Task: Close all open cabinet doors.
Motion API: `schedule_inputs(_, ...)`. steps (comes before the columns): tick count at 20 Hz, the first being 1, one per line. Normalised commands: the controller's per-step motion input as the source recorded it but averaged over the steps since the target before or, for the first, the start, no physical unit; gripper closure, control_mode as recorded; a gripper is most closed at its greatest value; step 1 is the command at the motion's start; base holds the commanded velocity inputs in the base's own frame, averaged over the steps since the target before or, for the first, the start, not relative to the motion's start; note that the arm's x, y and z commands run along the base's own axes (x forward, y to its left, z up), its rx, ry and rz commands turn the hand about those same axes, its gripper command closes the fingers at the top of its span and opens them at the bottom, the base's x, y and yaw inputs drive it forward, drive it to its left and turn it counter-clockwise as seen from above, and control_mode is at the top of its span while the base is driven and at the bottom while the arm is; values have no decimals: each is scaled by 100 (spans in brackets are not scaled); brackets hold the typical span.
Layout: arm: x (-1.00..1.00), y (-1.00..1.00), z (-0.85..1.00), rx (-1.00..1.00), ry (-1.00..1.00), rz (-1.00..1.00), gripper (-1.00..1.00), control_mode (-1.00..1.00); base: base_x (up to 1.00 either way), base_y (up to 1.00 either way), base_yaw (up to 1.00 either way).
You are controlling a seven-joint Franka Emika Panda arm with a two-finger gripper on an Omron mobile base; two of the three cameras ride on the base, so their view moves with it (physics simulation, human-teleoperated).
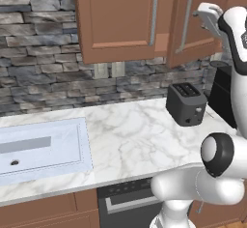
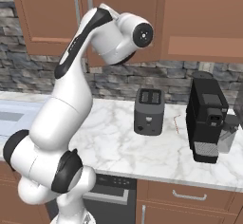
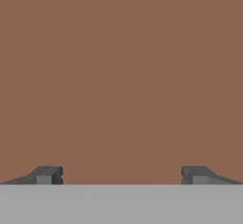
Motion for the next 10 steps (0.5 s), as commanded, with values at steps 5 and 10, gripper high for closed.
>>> schedule_inputs(5, 38, 21, 0, 0, 0, 0, -100, -100, 0, 0, 0)
schedule_inputs(10, 36, 21, 0, 0, 0, 0, -100, -100, 0, 0, 0)
